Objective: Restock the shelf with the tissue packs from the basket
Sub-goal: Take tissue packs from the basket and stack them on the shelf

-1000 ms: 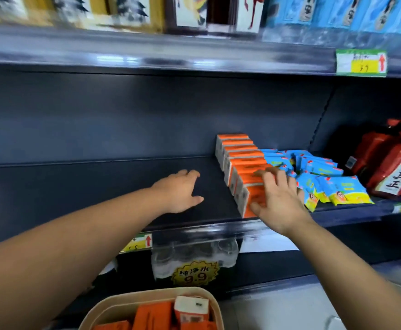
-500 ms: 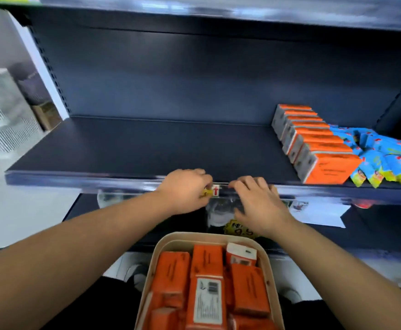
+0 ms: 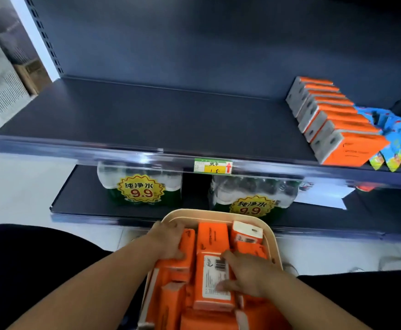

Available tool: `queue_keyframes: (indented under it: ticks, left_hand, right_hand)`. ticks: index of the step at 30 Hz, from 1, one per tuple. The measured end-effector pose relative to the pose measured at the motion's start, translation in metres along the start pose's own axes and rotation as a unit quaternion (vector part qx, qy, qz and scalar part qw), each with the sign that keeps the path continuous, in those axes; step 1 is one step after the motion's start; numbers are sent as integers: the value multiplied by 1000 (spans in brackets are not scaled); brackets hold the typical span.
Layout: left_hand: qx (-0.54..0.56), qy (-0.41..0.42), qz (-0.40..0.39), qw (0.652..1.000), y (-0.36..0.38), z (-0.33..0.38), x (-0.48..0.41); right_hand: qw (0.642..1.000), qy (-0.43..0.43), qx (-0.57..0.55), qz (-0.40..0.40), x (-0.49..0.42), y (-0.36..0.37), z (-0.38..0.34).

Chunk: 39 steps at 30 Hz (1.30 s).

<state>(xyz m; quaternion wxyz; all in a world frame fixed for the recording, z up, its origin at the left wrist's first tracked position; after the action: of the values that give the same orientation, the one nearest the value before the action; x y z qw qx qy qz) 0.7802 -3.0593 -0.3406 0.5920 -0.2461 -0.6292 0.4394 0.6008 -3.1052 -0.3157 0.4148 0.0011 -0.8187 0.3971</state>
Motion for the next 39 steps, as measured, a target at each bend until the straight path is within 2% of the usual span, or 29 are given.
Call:
queue_keyframes:
  ticks: [3, 6, 9, 14, 20, 25, 27, 30, 34, 36, 39]
  left_hand:
    - [26, 39, -17, 999, 12, 7, -4]
    - [53, 35, -31, 997, 22, 4, -14]
    - [38, 25, -22, 999, 19, 5, -19]
    - [-11, 11, -16, 1000, -2, 14, -20]
    - [43, 15, -9, 999, -11, 15, -18]
    - [-8, 5, 72, 997, -59, 12, -11]
    - [13, 20, 105, 994, -84, 13, -6]
    - [151, 54, 150, 975, -102, 14, 1]
    - [252, 78, 218, 940, -91, 30, 1]
    - [237, 69, 179, 952, -61, 38, -7]
    - [243, 38, 14, 969, -7, 38, -16]
  right_hand:
    - [1000, 14, -10, 3, -4, 11, 5]
    - [997, 31, -76, 5, -10, 19, 6]
    - [987, 48, -154, 7, -15, 26, 8]
    - [973, 73, -218, 10, -19, 28, 13]
    - [933, 86, -350, 5, -21, 32, 16]
    - [889, 112, -441, 54, -20, 21, 27]
    - [905, 100, -411, 42, -15, 8, 24]
    - [955, 62, -289, 21, -2, -23, 22]
    - [961, 31, -274, 36, 16, -60, 35]
    - [969, 20, -242, 53, 19, -67, 38]
    - [984, -21, -137, 111, 19, -69, 29]
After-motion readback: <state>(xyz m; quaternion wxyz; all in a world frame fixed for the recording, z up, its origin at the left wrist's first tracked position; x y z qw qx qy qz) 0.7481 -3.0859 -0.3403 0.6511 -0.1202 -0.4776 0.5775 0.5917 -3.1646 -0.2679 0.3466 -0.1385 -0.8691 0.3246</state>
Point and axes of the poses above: each hand's wrist, its own x-axis away from the middle knuckle, its own y-axis out of the palm, z = x × y, the point moved 9 cm from there along -x, towards the middle knuckle, and after that the axes turned 9 degrees about -x, right-handed, at the moved point
